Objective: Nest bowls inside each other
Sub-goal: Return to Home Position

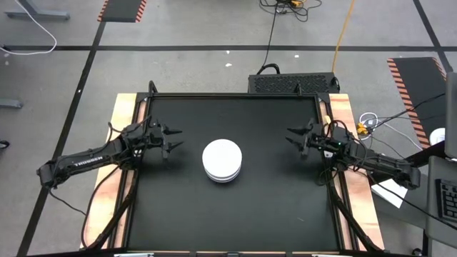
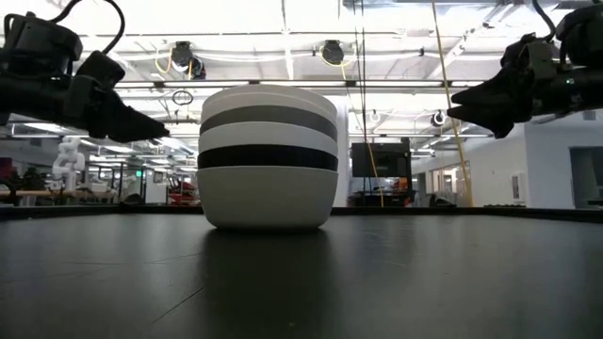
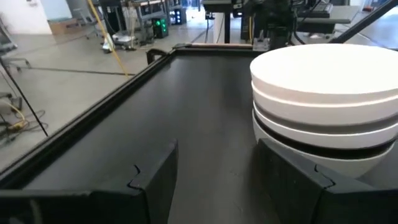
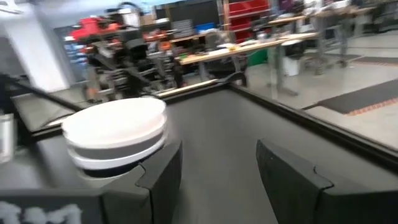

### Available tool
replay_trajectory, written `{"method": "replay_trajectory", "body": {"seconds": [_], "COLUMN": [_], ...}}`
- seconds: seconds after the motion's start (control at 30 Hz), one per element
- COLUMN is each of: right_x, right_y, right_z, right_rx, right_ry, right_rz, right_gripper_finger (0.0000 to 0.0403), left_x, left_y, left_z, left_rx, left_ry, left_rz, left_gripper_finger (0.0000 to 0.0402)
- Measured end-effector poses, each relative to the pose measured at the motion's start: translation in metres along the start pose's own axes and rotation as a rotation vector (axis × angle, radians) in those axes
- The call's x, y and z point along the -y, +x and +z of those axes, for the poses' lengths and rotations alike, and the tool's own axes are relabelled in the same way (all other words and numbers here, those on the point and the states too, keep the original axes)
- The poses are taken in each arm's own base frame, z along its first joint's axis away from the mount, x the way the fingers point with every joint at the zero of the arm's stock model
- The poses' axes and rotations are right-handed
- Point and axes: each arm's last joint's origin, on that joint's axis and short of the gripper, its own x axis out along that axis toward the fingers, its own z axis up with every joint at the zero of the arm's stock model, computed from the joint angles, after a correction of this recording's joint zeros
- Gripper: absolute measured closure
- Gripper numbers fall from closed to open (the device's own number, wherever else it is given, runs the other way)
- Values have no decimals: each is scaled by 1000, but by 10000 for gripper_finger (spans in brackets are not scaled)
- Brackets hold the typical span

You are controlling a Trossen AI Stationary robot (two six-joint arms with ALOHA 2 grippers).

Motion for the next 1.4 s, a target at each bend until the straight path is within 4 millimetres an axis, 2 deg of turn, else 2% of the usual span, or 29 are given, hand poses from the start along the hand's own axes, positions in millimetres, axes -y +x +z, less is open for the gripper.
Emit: {"method": "replay_trajectory", "body": {"seconds": [0.3,0.4,0.77,1.0,1.4], "right_x": [1,0,-11,-21,-24], "right_y": [0,0,3,8,12], "right_z": [-1,-2,-9,-3,-5], "right_rx": [-7,-24,-107,-42,-56], "right_ry": [-11,-2,39,8,-47], "right_rz": [-13,22,135,209,212], "right_gripper_finger": [204,204,204,204,204], "left_x": [-6,-6,6,18,22], "left_y": [2,2,4,5,5], "left_z": [-3,-3,-1,4,3], "left_rx": [-39,-34,-16,26,9], "left_ry": [-13,-26,-50,-8,58], "left_rz": [79,54,-76,-129,-73], "left_gripper_finger": [179,179,179,179,179]}}
